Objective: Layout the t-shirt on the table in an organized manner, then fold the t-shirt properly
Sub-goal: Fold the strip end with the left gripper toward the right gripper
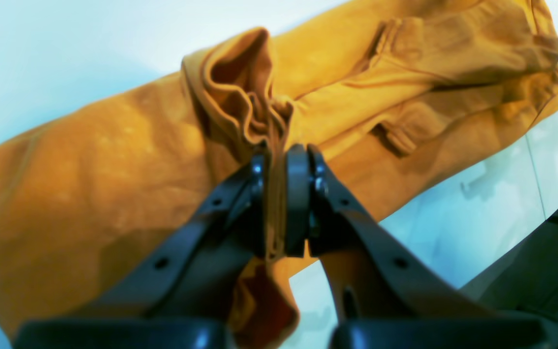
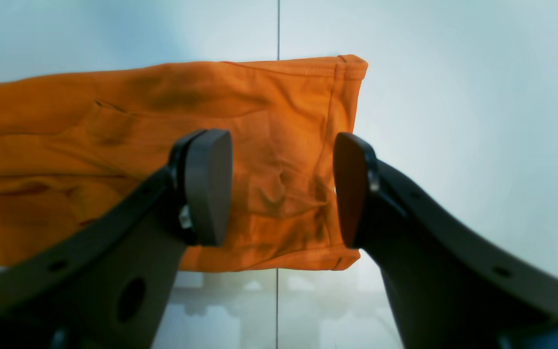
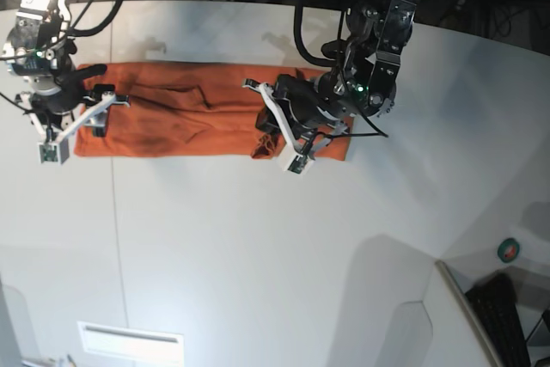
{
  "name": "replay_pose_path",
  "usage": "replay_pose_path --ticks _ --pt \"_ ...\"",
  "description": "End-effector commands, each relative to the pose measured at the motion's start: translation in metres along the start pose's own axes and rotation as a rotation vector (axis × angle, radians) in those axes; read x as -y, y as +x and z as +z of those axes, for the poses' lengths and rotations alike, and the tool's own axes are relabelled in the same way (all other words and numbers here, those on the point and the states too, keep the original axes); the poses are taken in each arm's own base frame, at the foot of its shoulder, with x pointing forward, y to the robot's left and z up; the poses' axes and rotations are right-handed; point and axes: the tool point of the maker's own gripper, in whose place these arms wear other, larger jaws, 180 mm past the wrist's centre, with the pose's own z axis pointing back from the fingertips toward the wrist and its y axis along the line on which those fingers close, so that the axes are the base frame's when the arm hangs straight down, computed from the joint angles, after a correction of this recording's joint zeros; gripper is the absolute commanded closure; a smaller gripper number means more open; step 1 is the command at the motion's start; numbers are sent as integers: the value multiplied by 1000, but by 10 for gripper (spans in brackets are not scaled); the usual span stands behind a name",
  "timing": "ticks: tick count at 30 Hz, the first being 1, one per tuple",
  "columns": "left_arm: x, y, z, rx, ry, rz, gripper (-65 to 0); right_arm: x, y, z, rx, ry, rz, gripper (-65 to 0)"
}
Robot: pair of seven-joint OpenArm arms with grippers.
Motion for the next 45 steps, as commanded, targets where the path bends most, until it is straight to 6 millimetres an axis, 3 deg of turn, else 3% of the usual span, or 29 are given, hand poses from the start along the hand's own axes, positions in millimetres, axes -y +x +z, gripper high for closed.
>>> replay_pose_path --ticks 1,5,13,39,45 --pt "5 17 1 51 -15 -4 0 1 13 3 44 0 9 -320" --pt "7 25 1 65 -18 -8 0 1 13 3 44 0 9 -320" --pt "4 23 -9 43 -20 8 0 0 15 3 49 0 10 -320" --pt "6 26 -10 47 -25 11 -2 0 15 3 51 1 9 -320" --pt "6 27 -9 51 -26 11 -206 0 15 3 51 1 9 -320"
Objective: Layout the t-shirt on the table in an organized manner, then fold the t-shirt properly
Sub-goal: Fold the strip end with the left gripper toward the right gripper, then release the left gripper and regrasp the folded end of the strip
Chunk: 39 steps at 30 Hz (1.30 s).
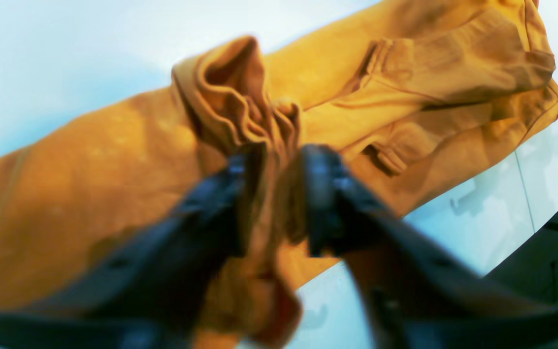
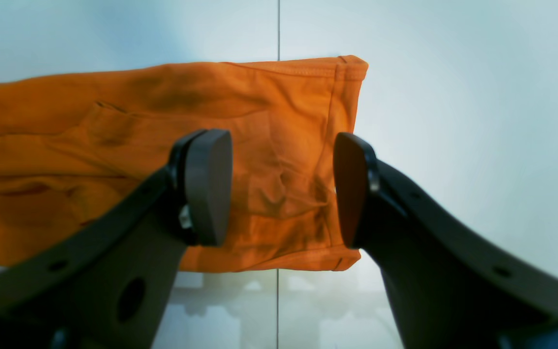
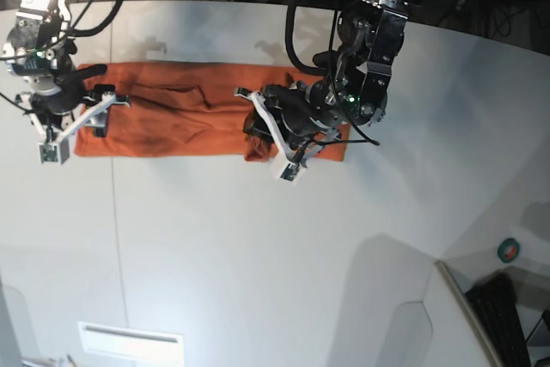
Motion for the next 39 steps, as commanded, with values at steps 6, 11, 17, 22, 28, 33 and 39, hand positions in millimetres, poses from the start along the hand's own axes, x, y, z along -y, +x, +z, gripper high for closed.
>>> replay_pose_path --ticks 6,11,17,22,28,33,39 --pt "9 19 2 49 -24 -16 -429 0 18 3 56 1 9 -320" --pt "36 24 -4 41 -81 -93 -469 0 21 2 62 1 8 -320" --pt "3 42 29 137 7 -68 -244 0 21 2 60 1 8 -320" --pt "-53 25 58 128 137 -36 0 0 21 2 62 3 9 -317" --pt "-74 -21 52 14 165 -2 0 -2 30 0 77 6 8 -5" --pt "-85 -57 41 -80 171 61 0 -2 30 0 77 6 8 0" --pt "-79 -27 51 1 171 19 0 -5 33 -2 84 9 -20 0"
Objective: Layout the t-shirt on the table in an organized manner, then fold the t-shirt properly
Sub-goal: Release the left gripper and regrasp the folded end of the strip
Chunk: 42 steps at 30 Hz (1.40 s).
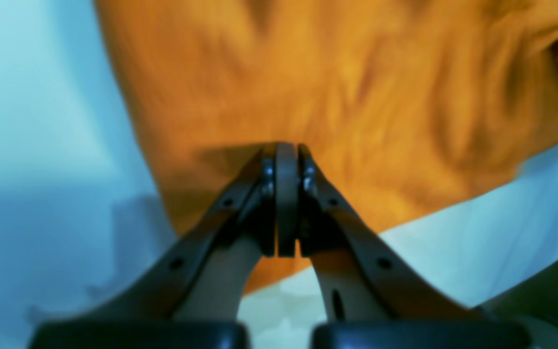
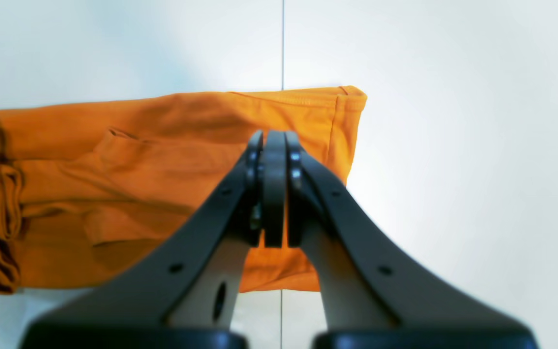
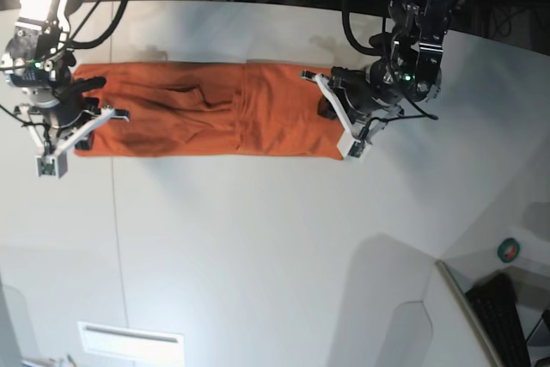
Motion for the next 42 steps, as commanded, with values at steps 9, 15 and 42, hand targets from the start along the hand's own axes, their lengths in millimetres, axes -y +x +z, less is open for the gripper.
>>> replay_pose_path --ticks 9,15,42 --pt "-70 36 43 168 156 109 0 30 3 -13 -135 155 -291 -449" --pt "-133 0 64 124 205 131 0 71 -21 -35 -243 170 -345 -455" --pt "-81 -27 -4 115 19 131 0 36 -81 -49 -397 427 -310 -453"
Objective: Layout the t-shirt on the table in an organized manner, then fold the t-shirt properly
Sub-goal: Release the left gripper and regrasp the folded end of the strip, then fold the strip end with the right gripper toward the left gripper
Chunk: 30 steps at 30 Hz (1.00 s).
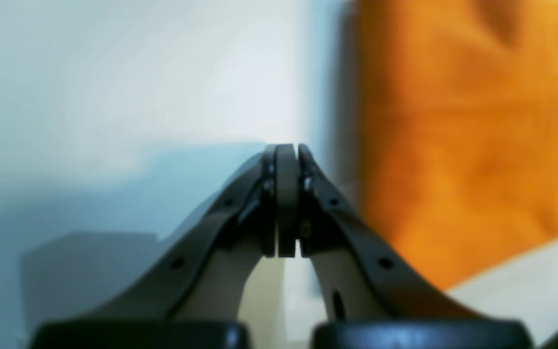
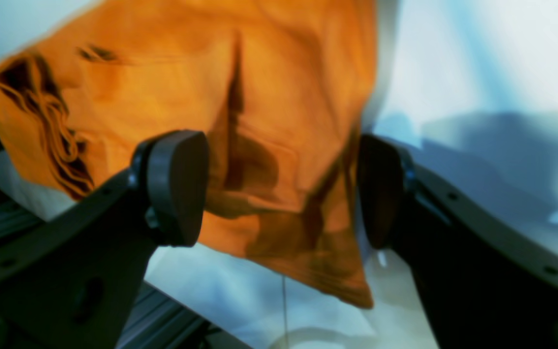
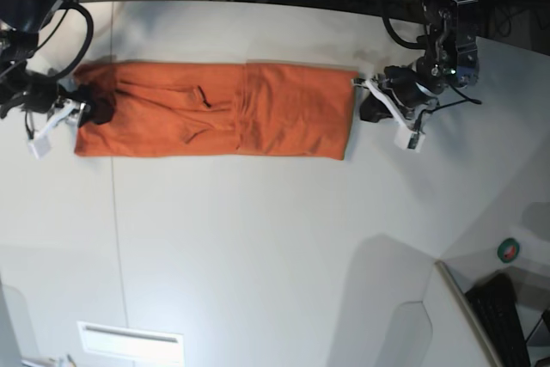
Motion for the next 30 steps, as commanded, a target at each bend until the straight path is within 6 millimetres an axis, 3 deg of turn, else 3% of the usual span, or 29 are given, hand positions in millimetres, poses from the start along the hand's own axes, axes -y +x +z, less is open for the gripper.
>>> replay_pose_path --ticks 1,4,16,22,28,30 --pt "2 4 -1 -9 -6 -27 0 3 2 3 -10 -13 15 -453" --pt "16 3 -7 -11 -33 -29 0 1 0 1 -19 -11 20 -453" --pt "22 1 -10 -11 -44 -22 0 -26 -13 -21 -78 41 65 -443" --pt "18 0 -7 -14 -36 -23 0 -24 -12 -20 -80 35 69 -227" --pt "21 1 -9 -14 -43 -29 0 -24 3 -21 -21 19 41 -24" --pt "23 1 -10 -13 -46 -28 0 -21 7 -22 1 -1 -3 0"
